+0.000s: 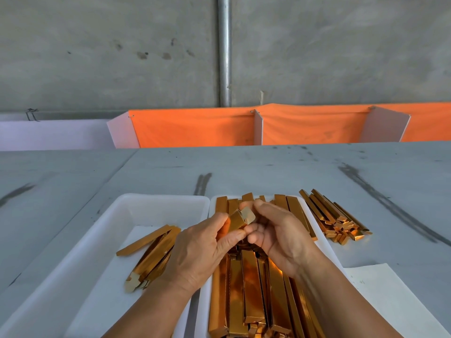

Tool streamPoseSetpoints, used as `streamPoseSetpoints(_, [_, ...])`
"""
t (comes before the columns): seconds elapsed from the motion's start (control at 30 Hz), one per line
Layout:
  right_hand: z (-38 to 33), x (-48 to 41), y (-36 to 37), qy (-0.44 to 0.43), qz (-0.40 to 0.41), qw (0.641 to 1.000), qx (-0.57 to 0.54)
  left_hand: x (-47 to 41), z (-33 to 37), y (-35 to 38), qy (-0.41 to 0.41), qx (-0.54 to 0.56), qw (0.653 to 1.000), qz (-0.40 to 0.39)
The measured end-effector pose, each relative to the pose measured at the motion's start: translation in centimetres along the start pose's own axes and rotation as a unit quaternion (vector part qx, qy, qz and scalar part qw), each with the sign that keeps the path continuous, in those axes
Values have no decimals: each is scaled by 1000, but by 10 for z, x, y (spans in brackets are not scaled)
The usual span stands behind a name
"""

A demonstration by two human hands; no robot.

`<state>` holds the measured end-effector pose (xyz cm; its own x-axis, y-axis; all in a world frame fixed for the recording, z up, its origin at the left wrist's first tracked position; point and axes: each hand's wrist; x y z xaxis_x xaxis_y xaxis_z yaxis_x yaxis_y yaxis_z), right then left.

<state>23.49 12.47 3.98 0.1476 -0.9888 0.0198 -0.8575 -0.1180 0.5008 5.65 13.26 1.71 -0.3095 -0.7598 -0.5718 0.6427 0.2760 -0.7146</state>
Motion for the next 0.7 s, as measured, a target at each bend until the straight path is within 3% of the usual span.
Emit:
streamPoseSetpoints(0.13, [-1, 1, 0, 1, -9, 1000, -17, 0, 0, 0, -1, 2, 1000, 0])
streamPoseSetpoints(0.7, [3, 0, 1, -42, 48, 989, 133, -1, 7, -3, 2, -33, 999, -15])
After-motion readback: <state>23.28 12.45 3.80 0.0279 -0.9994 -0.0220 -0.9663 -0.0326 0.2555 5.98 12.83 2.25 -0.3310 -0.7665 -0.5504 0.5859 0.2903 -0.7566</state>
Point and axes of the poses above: each hand's wrist, its own x-axis away from the middle knuckle, its own y-axis out of the palm, z = x × y, and after that the axes turned 2 degrees about z, right-handed
